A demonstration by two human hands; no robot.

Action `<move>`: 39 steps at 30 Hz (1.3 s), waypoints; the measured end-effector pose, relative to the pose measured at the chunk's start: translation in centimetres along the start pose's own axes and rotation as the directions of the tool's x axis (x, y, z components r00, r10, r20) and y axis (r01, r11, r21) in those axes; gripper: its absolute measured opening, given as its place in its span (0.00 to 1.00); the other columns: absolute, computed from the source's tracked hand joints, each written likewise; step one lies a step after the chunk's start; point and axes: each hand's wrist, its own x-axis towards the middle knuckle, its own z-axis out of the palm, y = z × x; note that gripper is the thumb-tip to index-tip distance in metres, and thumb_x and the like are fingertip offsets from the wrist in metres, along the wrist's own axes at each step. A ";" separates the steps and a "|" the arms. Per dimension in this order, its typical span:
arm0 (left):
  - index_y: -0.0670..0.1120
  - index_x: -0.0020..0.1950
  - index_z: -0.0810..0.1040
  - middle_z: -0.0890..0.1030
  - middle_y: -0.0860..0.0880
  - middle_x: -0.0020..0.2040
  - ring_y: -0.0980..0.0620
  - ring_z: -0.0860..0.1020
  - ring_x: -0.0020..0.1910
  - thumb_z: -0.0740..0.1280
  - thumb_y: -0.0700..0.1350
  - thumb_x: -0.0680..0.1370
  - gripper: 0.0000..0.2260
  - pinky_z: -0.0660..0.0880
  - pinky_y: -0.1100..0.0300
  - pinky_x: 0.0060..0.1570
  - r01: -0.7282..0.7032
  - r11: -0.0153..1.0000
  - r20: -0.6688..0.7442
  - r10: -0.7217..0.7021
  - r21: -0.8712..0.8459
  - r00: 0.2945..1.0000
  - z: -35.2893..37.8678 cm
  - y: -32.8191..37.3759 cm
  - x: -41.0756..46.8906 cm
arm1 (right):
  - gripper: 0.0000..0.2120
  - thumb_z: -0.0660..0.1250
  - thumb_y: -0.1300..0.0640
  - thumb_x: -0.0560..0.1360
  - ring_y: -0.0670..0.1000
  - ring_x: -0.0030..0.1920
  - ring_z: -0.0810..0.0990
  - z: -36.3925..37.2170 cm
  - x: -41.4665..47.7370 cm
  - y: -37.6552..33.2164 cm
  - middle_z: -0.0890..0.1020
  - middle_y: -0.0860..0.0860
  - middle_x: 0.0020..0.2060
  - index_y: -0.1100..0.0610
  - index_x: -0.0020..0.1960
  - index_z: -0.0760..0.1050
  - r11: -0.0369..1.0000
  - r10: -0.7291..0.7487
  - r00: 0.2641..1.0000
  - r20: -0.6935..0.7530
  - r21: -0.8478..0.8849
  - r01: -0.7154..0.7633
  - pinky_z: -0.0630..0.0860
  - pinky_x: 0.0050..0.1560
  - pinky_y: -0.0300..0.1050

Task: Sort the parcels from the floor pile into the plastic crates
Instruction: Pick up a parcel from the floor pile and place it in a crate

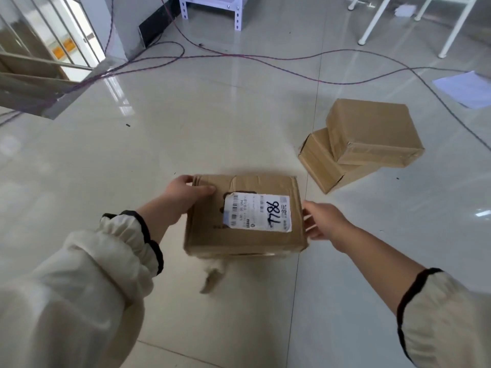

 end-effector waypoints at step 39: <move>0.45 0.57 0.79 0.82 0.44 0.51 0.44 0.80 0.48 0.63 0.53 0.79 0.14 0.75 0.42 0.56 0.212 0.957 0.422 -0.280 0.200 0.862 -2.1 -4.8 -0.5 | 0.21 0.57 0.52 0.81 0.58 0.64 0.75 4.0 -1.6 0.7 0.73 0.53 0.68 0.56 0.73 0.64 0.928 0.247 0.844 0.476 -0.368 -0.063 0.72 0.63 0.55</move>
